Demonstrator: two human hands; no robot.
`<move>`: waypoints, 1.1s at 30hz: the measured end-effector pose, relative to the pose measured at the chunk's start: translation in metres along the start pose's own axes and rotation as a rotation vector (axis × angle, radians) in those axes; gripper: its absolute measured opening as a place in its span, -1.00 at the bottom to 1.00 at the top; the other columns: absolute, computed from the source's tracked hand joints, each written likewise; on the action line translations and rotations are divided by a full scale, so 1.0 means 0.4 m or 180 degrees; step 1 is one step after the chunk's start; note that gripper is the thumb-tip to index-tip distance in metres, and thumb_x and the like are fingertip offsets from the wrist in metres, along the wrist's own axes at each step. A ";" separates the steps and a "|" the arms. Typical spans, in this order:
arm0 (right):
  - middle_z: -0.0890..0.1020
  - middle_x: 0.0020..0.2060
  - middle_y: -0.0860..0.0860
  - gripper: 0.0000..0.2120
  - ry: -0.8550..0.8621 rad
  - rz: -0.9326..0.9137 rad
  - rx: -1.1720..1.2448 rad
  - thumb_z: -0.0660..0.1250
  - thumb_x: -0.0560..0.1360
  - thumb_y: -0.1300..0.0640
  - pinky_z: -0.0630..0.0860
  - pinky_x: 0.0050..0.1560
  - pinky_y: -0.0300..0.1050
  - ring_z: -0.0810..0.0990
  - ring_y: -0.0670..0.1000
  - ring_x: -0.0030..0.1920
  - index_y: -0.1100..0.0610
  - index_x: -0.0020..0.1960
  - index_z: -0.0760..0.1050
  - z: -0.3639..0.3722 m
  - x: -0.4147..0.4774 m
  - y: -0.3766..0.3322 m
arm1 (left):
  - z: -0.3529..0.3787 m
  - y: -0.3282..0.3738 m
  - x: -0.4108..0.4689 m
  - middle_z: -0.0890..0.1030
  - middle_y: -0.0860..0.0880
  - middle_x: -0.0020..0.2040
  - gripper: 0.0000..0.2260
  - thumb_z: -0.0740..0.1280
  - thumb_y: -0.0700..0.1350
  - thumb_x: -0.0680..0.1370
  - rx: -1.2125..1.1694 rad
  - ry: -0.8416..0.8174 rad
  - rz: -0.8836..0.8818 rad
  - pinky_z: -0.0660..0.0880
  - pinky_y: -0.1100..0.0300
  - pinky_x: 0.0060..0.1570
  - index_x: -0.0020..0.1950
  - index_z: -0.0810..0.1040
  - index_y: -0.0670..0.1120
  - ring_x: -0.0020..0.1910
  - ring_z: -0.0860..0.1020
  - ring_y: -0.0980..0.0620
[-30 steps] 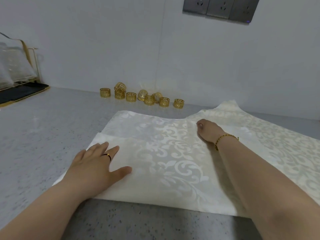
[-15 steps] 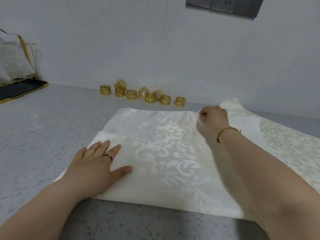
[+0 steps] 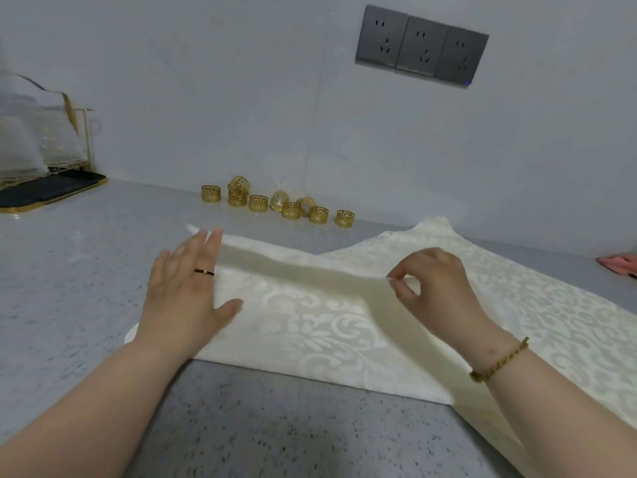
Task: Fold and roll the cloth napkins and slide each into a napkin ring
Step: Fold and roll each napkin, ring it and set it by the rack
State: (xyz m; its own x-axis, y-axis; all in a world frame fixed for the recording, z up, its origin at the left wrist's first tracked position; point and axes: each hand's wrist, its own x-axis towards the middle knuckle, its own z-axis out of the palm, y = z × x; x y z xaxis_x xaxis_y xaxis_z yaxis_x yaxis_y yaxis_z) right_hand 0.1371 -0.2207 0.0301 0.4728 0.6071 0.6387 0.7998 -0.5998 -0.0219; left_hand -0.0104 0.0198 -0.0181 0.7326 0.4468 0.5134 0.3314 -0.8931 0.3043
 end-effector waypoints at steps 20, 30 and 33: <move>0.62 -0.39 -0.11 -0.54 -0.0580 0.0370 -0.0842 0.64 -0.18 0.21 0.57 -0.13 0.03 0.64 -0.01 -0.34 0.00 -0.33 0.59 -0.030 -0.225 0.038 | -0.041 -0.003 -0.044 0.69 0.01 -0.17 -0.58 0.61 -0.33 0.04 0.0520 -0.0238 0.1171 0.56 0.15 -0.36 -0.17 0.69 -0.03 -0.25 0.67 -0.02; 0.65 -0.41 0.15 -0.62 0.0194 0.1004 -0.0865 0.27 0.04 0.66 0.48 -0.08 0.28 0.63 0.25 -0.35 0.26 -0.38 0.61 -0.124 -0.283 0.151 | -0.065 -0.025 -0.101 0.37 0.24 0.36 -0.66 0.07 -0.09 0.61 0.0537 -0.0786 0.0420 0.30 0.38 0.11 0.34 0.35 0.19 0.30 0.38 0.18; 0.68 -0.27 0.13 -0.69 -0.0009 0.1553 -0.0662 0.25 0.27 0.58 0.44 0.10 0.05 0.61 0.22 -0.15 0.24 -0.29 0.64 -0.138 -0.300 0.146 | -0.062 -0.026 -0.104 0.39 0.24 0.34 -0.67 0.07 -0.09 0.61 0.0563 -0.0777 0.0245 0.31 0.37 0.07 0.32 0.37 0.19 0.29 0.39 0.17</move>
State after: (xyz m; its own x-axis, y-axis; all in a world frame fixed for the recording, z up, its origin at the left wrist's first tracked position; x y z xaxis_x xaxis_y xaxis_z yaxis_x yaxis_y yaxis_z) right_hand 0.1066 -0.3572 -0.0052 0.7729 0.2327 0.5903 0.3964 -0.9035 -0.1629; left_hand -0.0590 0.0120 -0.0227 0.8736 0.3708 0.3152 0.3521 -0.9287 0.1165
